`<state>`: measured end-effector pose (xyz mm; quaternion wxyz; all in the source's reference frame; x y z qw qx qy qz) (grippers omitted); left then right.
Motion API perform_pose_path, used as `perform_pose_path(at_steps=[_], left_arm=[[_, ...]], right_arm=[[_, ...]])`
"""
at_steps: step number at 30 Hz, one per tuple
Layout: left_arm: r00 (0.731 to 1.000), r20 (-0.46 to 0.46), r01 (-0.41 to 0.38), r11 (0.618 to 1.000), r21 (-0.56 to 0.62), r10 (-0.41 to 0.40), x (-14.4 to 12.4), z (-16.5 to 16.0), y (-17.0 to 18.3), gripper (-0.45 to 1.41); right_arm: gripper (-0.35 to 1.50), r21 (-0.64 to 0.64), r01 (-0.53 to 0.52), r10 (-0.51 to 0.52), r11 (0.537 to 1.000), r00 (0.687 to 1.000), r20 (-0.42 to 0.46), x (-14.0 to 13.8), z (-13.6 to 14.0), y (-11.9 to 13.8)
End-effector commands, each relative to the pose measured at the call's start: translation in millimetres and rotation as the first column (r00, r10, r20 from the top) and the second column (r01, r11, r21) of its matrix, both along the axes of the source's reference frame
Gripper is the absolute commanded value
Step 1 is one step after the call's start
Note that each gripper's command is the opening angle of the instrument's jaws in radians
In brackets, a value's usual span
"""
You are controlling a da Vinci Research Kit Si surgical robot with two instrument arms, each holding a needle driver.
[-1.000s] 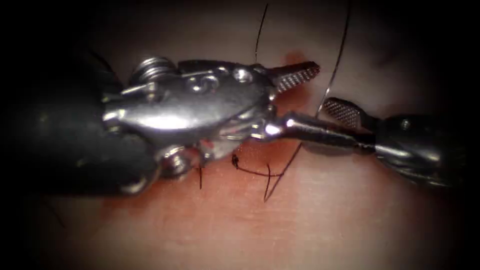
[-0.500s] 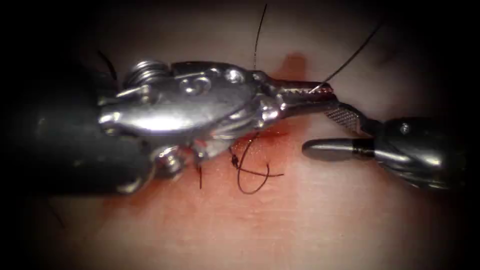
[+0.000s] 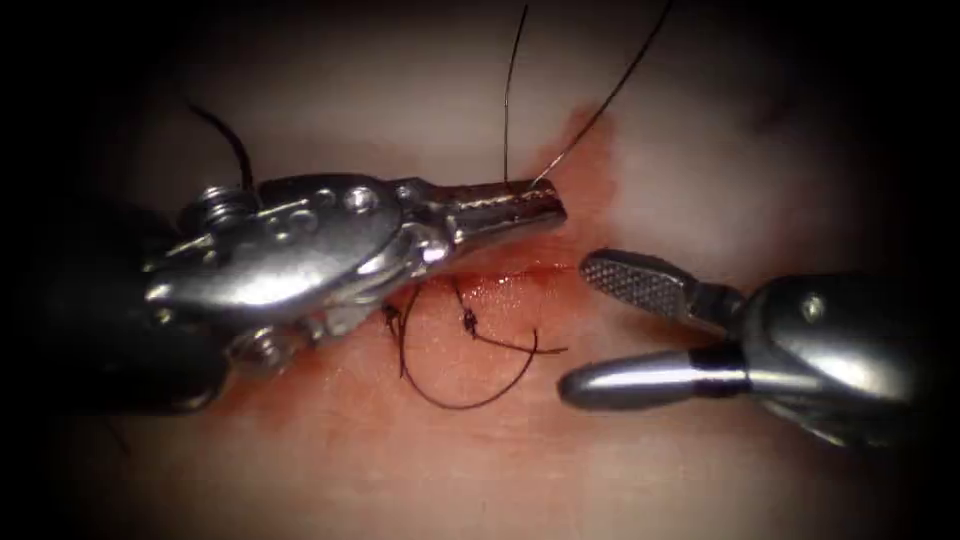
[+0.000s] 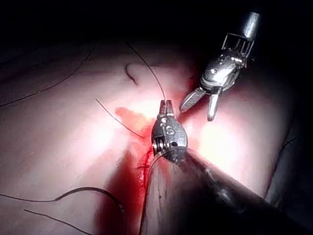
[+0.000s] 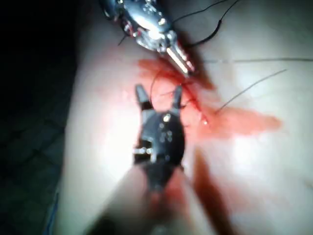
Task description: Wound Closure
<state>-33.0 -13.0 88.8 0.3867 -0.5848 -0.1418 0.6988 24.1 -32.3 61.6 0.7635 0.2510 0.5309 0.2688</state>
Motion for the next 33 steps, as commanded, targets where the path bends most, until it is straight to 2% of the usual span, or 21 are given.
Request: perform_pose_path(at_steps=[1,8,17,28,33], left_arm=[[1.0,0.011,0.005,1.0,0.005,-0.005,-0.4,0.6,-0.2,-0.45],[0.999,0.03,0.012,1.0,0.0,-0.012,-0.1,0.7,0.0,-0.45],[0.999,0.046,0.002,1.0,0.023,-0.004,-0.2,0.5,-0.2,-0.45],[0.999,0.038,-0.012,0.999,0.043,0.01,0.2,0.3,-0.2,-0.45],[0.999,0.037,-0.016,0.999,0.044,0.014,0.2,0.3,-0.2,-0.45]], right_arm=[[1.03,0.002,-0.014,0.014,1.0,1.0,0.006,2.0,0.7,-0.9],[0.86,-0.009,-0.072,0.072,0.997,0.997,0.029,5.0,2.4,-0.7],[0.84,-0.018,-0.101,0.102,0.995,0.994,0.045,8.7,4.1,-0.5],[0.83,-0.019,-0.111,0.112,0.994,0.992,0.05,8.7,3.9,-0.2],[0.69,-0.021,-0.125,0.126,0.992,0.991,0.051,8.9,3.9,0.2]])
